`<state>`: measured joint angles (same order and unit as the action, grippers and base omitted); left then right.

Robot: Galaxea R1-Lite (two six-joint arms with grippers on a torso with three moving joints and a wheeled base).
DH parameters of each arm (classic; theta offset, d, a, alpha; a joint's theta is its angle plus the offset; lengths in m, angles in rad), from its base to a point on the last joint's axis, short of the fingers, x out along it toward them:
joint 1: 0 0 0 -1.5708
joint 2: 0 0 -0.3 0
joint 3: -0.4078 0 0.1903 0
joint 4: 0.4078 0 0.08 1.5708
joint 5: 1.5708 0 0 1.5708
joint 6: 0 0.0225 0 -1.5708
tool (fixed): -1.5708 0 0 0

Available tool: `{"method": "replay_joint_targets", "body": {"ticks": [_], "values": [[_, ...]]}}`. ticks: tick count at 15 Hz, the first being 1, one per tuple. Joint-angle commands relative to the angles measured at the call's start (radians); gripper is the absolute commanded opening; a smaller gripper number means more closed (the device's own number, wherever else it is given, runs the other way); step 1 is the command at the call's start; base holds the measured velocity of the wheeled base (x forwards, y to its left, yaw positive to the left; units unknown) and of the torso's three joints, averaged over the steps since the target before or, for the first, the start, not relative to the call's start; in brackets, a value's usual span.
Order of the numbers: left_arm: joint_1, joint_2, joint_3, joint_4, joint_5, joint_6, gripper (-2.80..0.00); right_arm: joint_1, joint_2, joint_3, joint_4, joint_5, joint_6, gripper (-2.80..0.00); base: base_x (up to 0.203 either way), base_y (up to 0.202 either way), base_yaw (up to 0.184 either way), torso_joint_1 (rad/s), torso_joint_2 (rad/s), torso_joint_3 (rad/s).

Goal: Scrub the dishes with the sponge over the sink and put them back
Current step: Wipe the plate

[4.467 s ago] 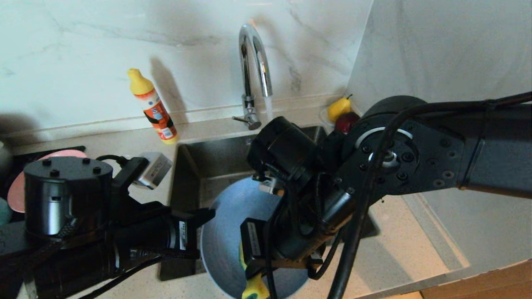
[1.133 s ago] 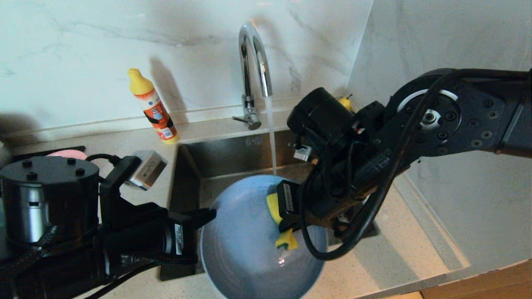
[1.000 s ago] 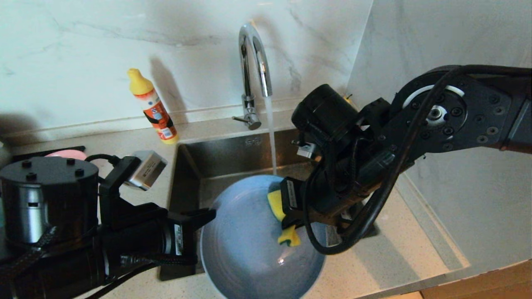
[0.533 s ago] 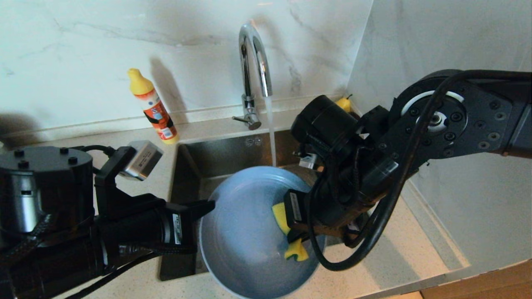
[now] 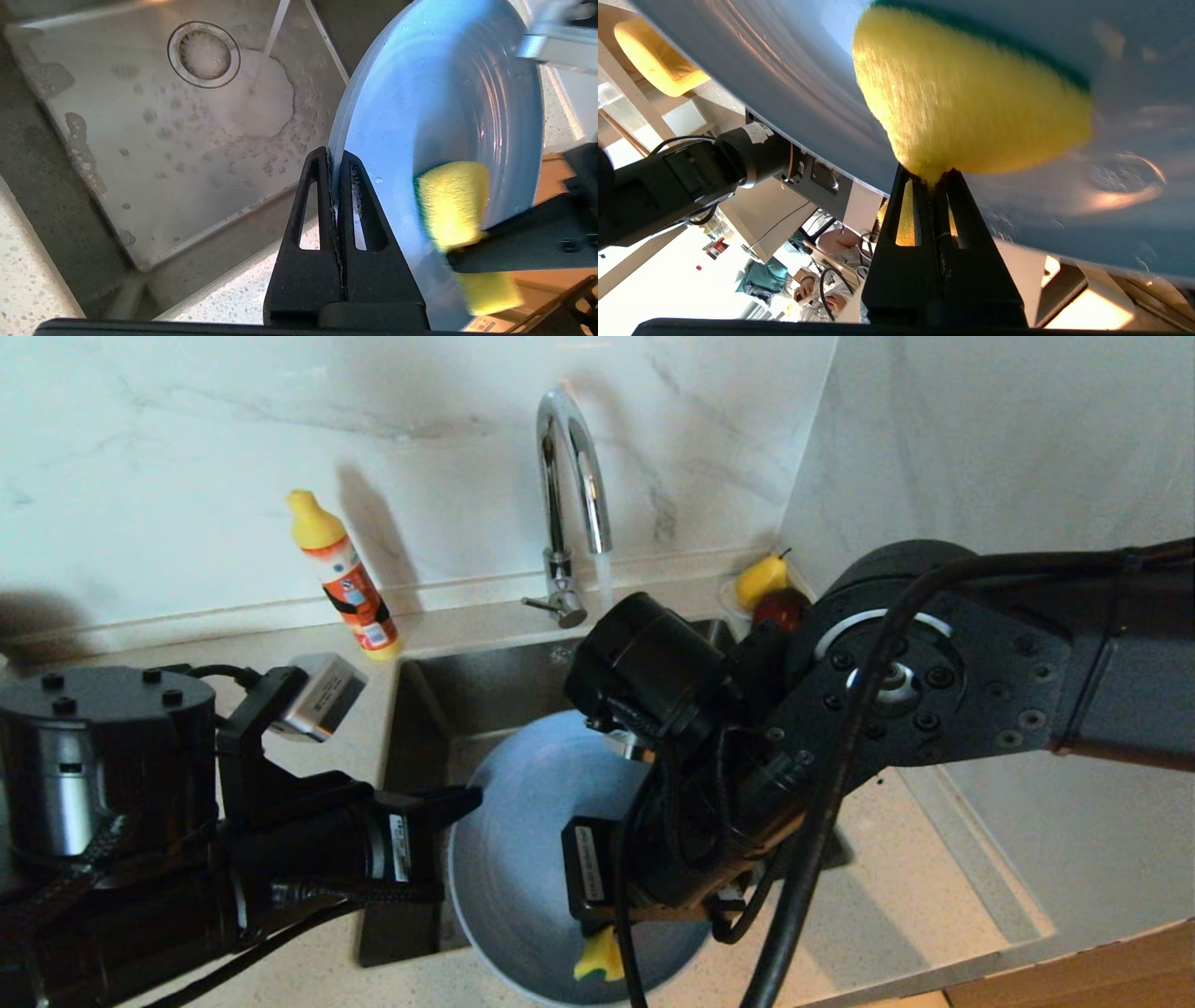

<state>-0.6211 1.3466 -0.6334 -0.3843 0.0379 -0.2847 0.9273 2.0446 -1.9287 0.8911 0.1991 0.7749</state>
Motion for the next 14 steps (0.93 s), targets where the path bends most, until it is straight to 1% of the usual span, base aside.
{"method": "replay_joint_targets", "body": {"ticks": [1,5,7,11,14], "values": [[0.0,0.002,0.004,-0.002,0.0,-0.002,-2.8,0.005,0.029,-0.003,-0.023,0.002,0.004,-2.8,0.0,0.0,0.0,0.0,0.0,0.0],[-0.002,0.005,0.008,-0.001,-0.001,-0.002,-2.8,0.005,-0.009,-0.002,-0.099,0.002,0.006,-2.8,0.0,0.0,0.0,0.0,0.0,0.0],[-0.002,0.003,0.011,0.002,-0.001,-0.002,-2.8,0.005,-0.049,-0.002,-0.113,0.007,0.001,-2.8,0.0,0.0,0.0,0.0,0.0,0.0],[-0.001,0.01,0.014,0.004,-0.001,-0.005,-2.8,0.002,-0.13,-0.001,-0.11,0.008,0.0,-2.8,0.0,0.0,0.0,0.0,0.0,0.0],[0.0,0.026,0.002,0.007,0.001,-0.038,-2.8,-0.001,-0.222,-0.001,-0.092,0.007,-0.006,-2.8,0.0,0.0,0.0,0.0,0.0,0.0]]}}
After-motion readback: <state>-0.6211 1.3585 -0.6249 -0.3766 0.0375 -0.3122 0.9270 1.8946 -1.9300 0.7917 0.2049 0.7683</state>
